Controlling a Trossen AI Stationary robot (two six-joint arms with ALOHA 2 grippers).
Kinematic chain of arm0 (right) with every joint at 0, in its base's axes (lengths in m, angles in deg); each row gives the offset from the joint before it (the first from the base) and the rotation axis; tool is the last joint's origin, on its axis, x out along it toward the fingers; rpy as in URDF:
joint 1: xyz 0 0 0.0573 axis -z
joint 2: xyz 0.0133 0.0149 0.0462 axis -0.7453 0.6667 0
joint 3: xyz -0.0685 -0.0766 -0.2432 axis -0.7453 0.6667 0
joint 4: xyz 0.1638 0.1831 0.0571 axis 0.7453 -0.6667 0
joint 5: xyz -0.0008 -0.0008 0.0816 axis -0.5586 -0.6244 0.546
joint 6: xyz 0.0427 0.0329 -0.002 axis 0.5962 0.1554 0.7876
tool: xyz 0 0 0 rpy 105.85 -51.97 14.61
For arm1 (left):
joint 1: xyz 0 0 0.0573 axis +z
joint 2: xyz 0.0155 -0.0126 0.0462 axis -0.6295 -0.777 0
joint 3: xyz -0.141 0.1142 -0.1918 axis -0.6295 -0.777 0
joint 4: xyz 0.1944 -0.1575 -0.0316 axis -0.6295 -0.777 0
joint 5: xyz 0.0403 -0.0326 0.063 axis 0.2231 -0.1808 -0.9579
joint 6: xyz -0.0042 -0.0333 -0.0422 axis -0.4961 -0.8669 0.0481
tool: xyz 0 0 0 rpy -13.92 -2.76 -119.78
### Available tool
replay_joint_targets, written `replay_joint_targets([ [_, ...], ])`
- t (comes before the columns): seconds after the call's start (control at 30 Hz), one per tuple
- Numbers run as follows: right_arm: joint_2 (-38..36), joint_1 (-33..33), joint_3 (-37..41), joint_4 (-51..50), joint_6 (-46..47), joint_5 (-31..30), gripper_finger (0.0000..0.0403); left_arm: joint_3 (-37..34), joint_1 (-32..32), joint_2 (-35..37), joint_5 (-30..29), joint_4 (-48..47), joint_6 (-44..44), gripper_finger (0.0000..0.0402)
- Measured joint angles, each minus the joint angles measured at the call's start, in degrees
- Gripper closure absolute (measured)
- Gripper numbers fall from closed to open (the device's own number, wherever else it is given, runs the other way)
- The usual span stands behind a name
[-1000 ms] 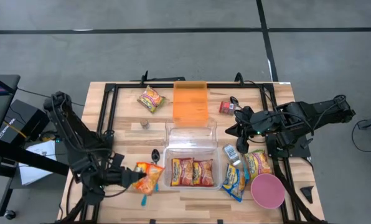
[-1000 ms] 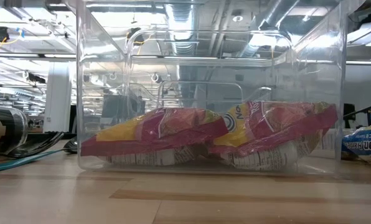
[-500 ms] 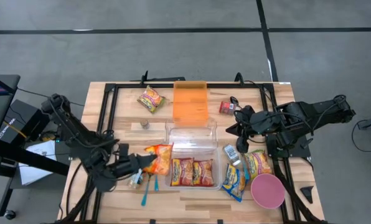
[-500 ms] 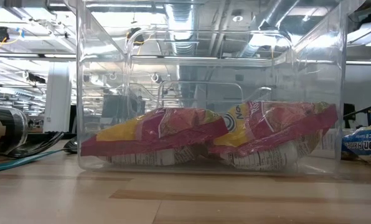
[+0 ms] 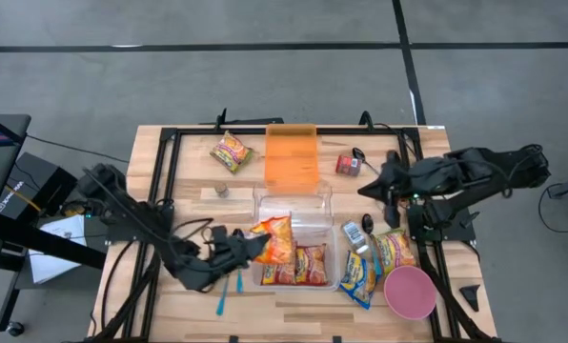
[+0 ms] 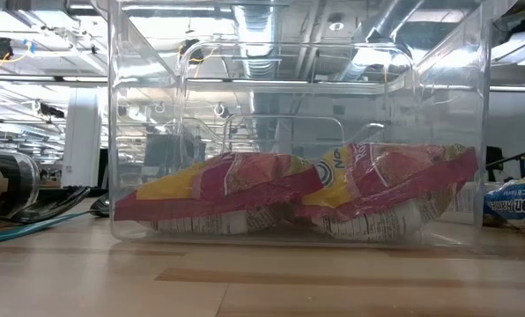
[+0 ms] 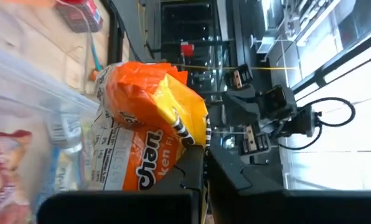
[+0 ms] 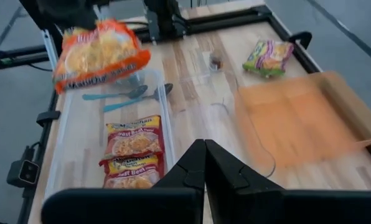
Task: Pick & Place Food Item
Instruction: Put the orange noodle pack into the white transparent bin
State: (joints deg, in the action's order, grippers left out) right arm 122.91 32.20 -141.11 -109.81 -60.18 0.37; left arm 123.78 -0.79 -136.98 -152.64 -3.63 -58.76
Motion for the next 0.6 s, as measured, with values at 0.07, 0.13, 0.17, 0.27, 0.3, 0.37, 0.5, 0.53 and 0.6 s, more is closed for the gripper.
replay_joint_targets([
  [0.07, -1.2, 0.0, 0.0, -0.4, -0.4, 0.0, 0.0403, 2.1, 0.7, -2.4, 1.9, 0.0, 0.0, 0.0401],
  [0.13, -2.3, -0.2, 0.0, -1.1, -0.6, 0.0, 0.0403, 3.9, 1.4, -4.7, 3.8, -0.1, 0.0, 0.0401],
  [0.17, -2.8, -0.4, 0.0, -1.5, -0.7, 0.0, 0.0403, 4.7, 1.4, -5.7, 3.7, -0.3, 0.0, 0.0401],
  [0.27, -4.0, -0.5, 0.0, -2.5, -2.8, 0.2, 0.0403, 6.1, 1.7, -7.3, 3.2, -1.5, 0.0, 0.0401],
  [0.3, -4.3, -0.5, 0.0, -2.8, -3.3, 0.3, 0.0403, 6.3, 1.7, -7.6, 3.1, -1.8, -0.3, 0.0401],
  [0.37, -4.9, -0.5, 0.0, -3.4, -3.9, 1.5, 0.0403, 6.5, 1.9, -8.1, 3.1, -2.2, -0.7, 0.0401],
  [0.5, -5.8, -0.5, 0.0, -4.4, -5.9, 3.1, 0.0403, 6.6, 2.7, -8.1, 3.3, -3.6, -0.7, 0.0401],
  [0.53, -5.9, -0.5, 0.0, -4.6, -6.1, 3.2, 0.0403, 6.6, 2.8, -8.1, 3.3, -3.9, -0.7, 0.0401],
  [0.6, -6.1, -0.5, 0.0, -4.8, -6.1, 3.2, 0.0403, 6.5, 2.9, -8.1, 3.3, -3.8, -0.7, 0.0401],
])
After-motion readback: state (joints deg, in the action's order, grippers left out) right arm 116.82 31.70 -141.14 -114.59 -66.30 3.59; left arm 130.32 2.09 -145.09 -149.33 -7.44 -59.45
